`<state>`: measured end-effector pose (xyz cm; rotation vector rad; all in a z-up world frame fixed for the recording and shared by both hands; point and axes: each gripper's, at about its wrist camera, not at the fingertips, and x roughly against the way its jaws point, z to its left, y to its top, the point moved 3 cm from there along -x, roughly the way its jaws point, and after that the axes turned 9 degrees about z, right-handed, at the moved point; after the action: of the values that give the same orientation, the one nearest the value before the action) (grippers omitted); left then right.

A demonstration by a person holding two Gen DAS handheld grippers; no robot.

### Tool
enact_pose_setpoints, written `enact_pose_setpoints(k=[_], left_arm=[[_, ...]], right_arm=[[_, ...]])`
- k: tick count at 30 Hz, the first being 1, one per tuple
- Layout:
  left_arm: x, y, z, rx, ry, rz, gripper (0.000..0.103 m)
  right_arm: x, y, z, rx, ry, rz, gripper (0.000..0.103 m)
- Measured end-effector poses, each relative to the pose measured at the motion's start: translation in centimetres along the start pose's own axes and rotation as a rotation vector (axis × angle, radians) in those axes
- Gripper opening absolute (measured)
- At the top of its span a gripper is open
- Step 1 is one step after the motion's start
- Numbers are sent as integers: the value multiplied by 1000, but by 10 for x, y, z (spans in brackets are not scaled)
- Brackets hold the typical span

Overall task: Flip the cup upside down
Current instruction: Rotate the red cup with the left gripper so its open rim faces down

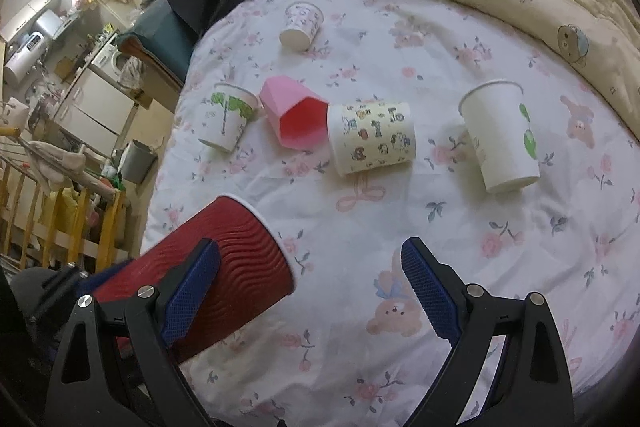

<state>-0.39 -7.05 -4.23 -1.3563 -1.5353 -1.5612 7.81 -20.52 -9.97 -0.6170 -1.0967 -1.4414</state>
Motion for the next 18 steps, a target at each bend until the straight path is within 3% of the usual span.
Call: enact_pose_setpoints(k=[11, 15, 18], left_arm=[[3, 4, 2, 0, 8, -24, 62], [1, 9, 18, 68, -27, 5, 62], [5, 15, 28, 91, -6, 15, 62]], right_arm=[[-8, -3, 2, -3, 26, 44, 95], [10, 2, -5, -37, 43, -33, 95], [29, 4, -22, -122, 69, -104, 95]])
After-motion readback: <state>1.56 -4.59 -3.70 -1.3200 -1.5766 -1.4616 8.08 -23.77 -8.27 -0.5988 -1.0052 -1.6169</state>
